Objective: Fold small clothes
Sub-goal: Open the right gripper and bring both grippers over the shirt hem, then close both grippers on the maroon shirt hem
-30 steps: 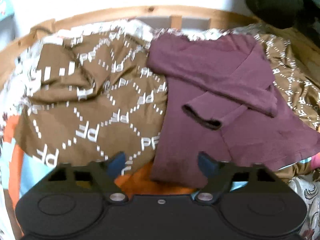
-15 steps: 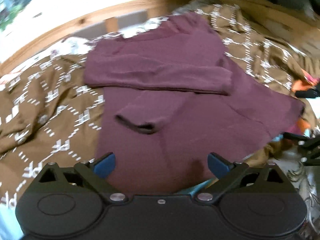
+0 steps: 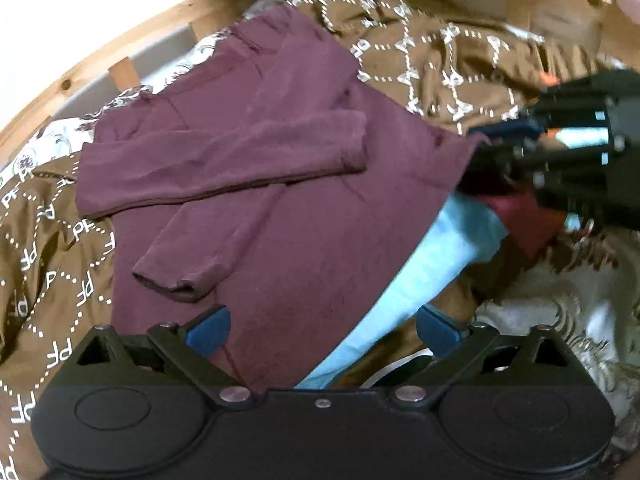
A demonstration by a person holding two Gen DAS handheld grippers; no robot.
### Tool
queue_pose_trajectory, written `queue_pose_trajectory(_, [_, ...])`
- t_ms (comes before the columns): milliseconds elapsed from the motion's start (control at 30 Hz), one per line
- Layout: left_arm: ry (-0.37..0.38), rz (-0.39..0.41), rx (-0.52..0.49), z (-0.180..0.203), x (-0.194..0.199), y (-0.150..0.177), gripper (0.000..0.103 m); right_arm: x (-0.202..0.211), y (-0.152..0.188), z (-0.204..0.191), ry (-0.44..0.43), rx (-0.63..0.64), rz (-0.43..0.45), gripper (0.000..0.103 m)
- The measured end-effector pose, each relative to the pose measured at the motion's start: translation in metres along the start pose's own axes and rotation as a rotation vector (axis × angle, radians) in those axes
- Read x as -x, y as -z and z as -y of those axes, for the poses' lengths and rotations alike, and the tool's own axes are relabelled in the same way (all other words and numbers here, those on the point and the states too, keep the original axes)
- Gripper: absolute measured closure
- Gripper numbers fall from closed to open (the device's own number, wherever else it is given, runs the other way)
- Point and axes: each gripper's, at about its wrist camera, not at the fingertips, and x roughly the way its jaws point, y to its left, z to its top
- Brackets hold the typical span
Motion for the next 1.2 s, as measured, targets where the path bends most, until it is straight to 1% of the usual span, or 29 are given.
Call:
queue_pose_trajectory(67, [-0.025,-0.015,-0.024,0.004,-0.007,0.0,0.005,-0.003,0.001,0.011,-0.021,-0.064,-0.004,0.088])
queue_pose_trajectory(167, [-0.025,-0.036,0.002,0.002,-0.013,-0.002,0.008,-0.001,0.001,0.021,-0.036,-0.116,0.005,0.088])
queue_pose_trajectory(267, [-0.03,-0.048,0.044,-0.004,-0.017,-0.003,0.01,0.0,0.001,0.023,-0.04,-0.126,0.015,0.088])
queue_pose_trajectory(367, [-0.039,-0.056,0.062,-0.009,-0.018,-0.003,0.011,0.002,0.002,0.023,-0.042,-0.132,0.025,0.088])
queue_pose_trajectory(533, [-0.045,-0.057,0.102,-0.023,-0.014,0.006,0.014,0.005,0.001,0.024,-0.045,-0.139,0.032,0.088])
queue_pose_trajectory(767, [-0.035,-0.051,0.219,-0.052,-0.004,0.02,0.02,0.005,0.001,0.023,-0.052,-0.149,0.036,0.088])
queue_pose_trajectory(933, [-0.019,-0.038,0.239,-0.058,-0.001,0.018,0.033,0.003,0.002,0.025,-0.075,-0.163,0.015,0.088])
queue_pose_trajectory(1000, [-0.011,-0.035,0.237,-0.057,-0.001,0.016,0.042,0.001,0.002,0.025,-0.082,-0.154,0.005,0.088])
queue_pose_trajectory(1067, [-0.003,-0.034,0.23,-0.055,0.0,0.015,0.049,0.0,0.003,0.023,-0.082,-0.15,-0.002,0.086])
queue_pose_trajectory(1100, [-0.002,-0.031,0.222,-0.054,0.001,0.014,0.052,-0.001,0.003,0.023,-0.08,-0.148,-0.011,0.084])
queue_pose_trajectory(1133, [-0.005,-0.027,0.213,-0.053,0.003,0.014,0.052,-0.002,0.004,0.023,-0.079,-0.148,-0.018,0.078])
queue_pose_trajectory(1200, [-0.015,-0.015,0.203,-0.053,0.006,0.013,0.053,-0.005,0.006,0.023,-0.067,-0.145,-0.033,0.074])
